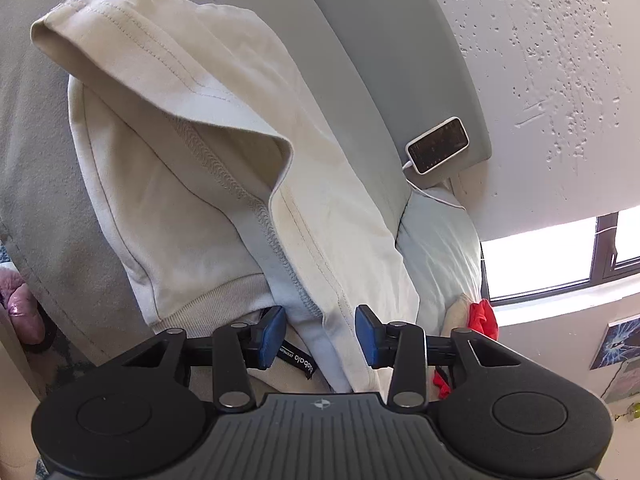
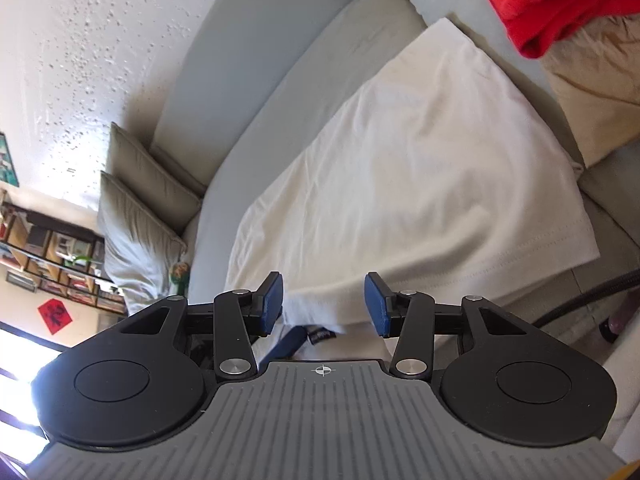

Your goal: Fold clothes

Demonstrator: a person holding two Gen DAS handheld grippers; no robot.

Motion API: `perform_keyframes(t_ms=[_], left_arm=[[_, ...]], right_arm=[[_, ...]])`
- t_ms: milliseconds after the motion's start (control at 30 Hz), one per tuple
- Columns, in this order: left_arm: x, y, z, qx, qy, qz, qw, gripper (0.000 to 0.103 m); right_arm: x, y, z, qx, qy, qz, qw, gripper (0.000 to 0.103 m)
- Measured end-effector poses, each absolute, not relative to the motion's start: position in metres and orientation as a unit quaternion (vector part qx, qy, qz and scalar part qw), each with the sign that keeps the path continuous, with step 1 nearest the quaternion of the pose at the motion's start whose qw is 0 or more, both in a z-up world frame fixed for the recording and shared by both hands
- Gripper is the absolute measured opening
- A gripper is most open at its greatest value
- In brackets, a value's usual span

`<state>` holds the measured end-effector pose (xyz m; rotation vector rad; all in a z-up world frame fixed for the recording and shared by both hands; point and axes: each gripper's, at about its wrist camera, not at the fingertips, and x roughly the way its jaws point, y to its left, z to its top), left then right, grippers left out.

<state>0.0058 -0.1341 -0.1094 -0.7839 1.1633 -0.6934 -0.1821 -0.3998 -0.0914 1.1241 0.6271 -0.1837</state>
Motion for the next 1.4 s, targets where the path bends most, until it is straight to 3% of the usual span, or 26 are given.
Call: perform_keyframes(t_ms=[433,500,567,667,733,933,1067,1233,1400], left_arm=[[0.009,-0.146,-0.115,-0.342,0.516,-0.325,0.715,0.044],[0.009,-0.147,-0.11,-0.334,0.511,-0.33,0.72,0.036],[0.007,-0.145,-0.104,-0.324,0.498,-0.341,0.728,0.012],[0.002,-0.138,-0.092,-0.314,0.481,-0.359,0.736,0.001],[-0.005,-0.13,-0.079,-0.298,0.481,-0.367,0.738,0.0],[-0.024,-0.1,-0.055,-0.189,0.533,-0.35,0.747,0.0],[-0.004,-0.052,-0.037,-0.209,0.49,-0.292,0.795,0.033],[0.037,0.001,-0.023,-0.273,0.432,-0.181,0.84,0.038],[0.073,0.004,-0.046,-0.274,0.452,-0.165,0.833,0.038]], right_arm=[[-0.154,-0.411,-0.133,0.56,0.315,-0.087,0.761,0.045],[-0.153,-0.41,-0.133,0.556,0.317,-0.088,0.763,0.045],[-0.153,-0.41,-0.132,0.551,0.319,-0.088,0.766,0.045],[-0.152,-0.41,-0.13,0.545,0.324,-0.089,0.768,0.045],[-0.151,-0.41,-0.128,0.542,0.329,-0.089,0.768,0.045],[-0.154,-0.404,-0.11,0.5,0.382,-0.098,0.771,0.046],[-0.167,-0.397,-0.087,0.443,0.407,-0.115,0.791,0.055],[-0.189,-0.399,-0.071,0.449,0.382,-0.111,0.8,0.055],[-0.191,-0.393,-0.069,0.451,0.38,-0.102,0.801,0.055]])
